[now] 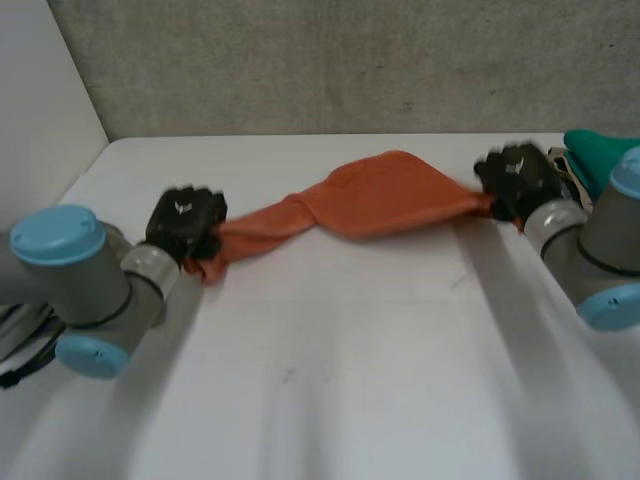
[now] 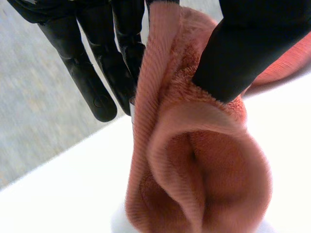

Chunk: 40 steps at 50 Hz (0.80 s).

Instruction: Fold the laundry.

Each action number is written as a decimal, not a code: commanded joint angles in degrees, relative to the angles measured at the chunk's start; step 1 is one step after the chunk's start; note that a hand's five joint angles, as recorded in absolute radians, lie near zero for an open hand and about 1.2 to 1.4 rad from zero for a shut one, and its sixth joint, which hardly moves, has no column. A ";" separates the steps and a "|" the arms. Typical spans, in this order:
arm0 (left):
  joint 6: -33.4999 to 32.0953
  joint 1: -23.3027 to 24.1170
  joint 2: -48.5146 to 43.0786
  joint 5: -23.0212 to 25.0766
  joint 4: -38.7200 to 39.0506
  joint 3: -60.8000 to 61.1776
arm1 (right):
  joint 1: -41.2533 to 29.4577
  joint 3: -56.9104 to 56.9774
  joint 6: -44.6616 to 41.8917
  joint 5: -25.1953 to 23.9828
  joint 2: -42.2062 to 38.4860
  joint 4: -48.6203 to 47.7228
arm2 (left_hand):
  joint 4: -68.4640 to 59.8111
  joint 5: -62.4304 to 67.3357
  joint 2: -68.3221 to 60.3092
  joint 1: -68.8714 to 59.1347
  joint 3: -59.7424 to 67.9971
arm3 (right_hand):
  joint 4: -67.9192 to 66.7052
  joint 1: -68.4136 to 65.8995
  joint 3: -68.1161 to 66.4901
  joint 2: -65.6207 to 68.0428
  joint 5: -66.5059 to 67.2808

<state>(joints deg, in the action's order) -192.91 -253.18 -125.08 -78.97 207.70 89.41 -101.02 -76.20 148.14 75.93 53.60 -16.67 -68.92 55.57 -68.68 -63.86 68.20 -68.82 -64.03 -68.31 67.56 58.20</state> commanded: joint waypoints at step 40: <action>-4.85 3.13 5.89 -5.93 -39.73 -16.45 | 2.58 -2.55 -9.27 -0.17 4.40 12.62 | -11.08 14.43 -11.32 -16.14 11.80 | -11.18 -15.97 -11.69 12.44 11.80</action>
<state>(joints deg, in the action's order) -200.17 -249.81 -123.48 -84.33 179.74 78.64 -98.59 -80.13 141.51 74.85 55.66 -5.54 -68.68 56.07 -68.40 -64.52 67.94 -68.83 -64.03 -68.31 67.57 58.20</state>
